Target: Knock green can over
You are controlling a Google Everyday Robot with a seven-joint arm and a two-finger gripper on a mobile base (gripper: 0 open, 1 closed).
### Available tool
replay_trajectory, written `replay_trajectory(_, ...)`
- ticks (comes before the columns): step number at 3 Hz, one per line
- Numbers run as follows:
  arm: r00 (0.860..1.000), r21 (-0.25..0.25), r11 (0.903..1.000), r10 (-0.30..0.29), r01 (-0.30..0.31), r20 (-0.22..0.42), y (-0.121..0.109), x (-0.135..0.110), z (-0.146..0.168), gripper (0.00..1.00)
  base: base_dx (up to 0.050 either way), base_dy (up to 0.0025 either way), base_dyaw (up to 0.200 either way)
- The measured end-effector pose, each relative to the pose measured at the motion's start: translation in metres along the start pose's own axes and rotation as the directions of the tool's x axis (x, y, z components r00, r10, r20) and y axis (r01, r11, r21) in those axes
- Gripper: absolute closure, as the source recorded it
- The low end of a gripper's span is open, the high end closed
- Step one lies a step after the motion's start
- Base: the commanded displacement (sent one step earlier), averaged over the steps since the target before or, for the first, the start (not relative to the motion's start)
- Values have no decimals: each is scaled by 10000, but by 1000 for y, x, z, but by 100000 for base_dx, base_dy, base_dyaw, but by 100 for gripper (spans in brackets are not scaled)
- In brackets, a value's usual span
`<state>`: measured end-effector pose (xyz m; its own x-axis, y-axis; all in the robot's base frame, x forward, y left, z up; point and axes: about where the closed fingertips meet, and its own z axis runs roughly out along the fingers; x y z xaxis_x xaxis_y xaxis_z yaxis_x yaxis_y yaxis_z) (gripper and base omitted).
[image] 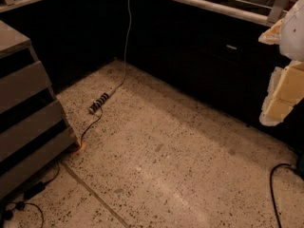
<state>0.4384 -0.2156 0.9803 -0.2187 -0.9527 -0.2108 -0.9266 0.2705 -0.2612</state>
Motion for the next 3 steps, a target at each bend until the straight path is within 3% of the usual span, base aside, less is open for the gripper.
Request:
replay_trajectory(2, 10000, 0, 10000, 0, 0, 0, 0, 0, 0, 0, 2447, 231, 17111)
replay_trajectory(3, 10000, 0, 10000, 0, 0, 0, 0, 0, 0, 0, 4750, 1, -1)
